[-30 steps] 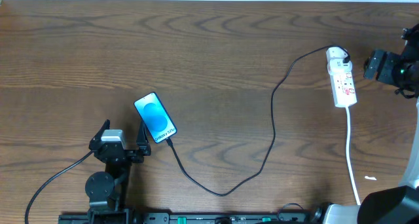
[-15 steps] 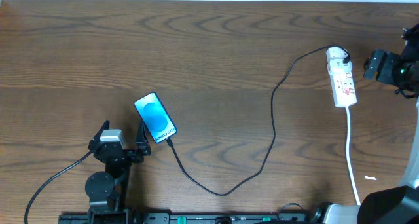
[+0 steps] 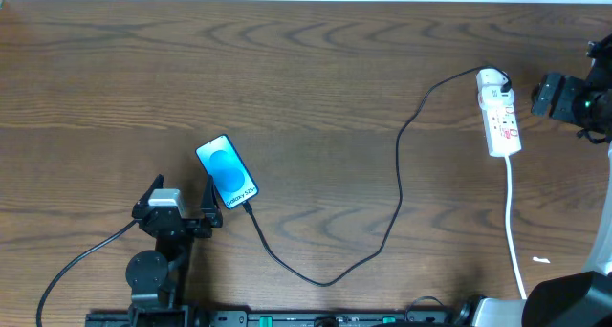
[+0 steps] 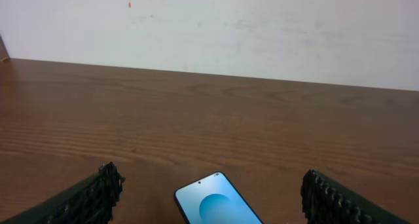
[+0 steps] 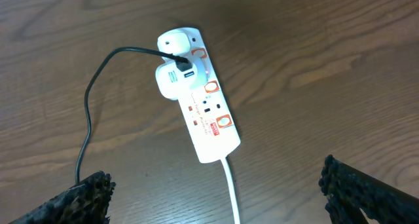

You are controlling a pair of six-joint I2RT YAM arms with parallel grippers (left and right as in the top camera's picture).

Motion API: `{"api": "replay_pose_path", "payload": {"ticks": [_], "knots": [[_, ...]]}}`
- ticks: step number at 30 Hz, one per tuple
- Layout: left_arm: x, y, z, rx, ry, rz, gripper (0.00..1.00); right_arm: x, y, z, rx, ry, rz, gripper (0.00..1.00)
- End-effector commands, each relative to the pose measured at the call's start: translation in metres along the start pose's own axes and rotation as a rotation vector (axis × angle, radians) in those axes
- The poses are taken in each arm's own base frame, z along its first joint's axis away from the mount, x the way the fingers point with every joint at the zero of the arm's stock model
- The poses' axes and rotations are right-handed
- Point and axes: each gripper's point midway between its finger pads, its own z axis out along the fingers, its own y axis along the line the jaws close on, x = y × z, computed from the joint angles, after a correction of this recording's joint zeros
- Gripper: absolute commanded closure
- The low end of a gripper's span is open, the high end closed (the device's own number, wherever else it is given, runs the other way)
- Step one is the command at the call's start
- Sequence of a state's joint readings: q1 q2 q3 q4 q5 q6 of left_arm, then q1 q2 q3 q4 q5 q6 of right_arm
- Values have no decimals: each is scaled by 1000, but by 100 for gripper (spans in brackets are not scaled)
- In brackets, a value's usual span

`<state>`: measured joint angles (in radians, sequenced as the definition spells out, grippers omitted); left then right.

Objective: Plug charger to phone and switch on socket

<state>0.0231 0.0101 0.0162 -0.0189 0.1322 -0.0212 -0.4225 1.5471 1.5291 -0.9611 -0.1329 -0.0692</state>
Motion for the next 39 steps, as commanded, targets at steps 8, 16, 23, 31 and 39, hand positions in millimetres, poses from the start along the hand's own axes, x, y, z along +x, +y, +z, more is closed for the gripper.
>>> {"api": "replay_pose_path", "payload": {"ticks": [8, 16, 23, 31, 39], "knots": [[15, -7, 0, 41, 48, 12, 10, -1, -3, -4, 11, -9, 13, 1], [15, -6, 0, 38, 50, -3, 10, -1, -3, -4, 11, -9, 13, 1], [15, -6, 0, 38, 50, -3, 10, -1, -3, -4, 11, -9, 13, 1], [15, -6, 0, 38, 50, -3, 10, -1, -3, -4, 11, -9, 13, 1], [15, -6, 0, 39, 50, -3, 10, -1, -3, -4, 11, -9, 13, 1]]}}
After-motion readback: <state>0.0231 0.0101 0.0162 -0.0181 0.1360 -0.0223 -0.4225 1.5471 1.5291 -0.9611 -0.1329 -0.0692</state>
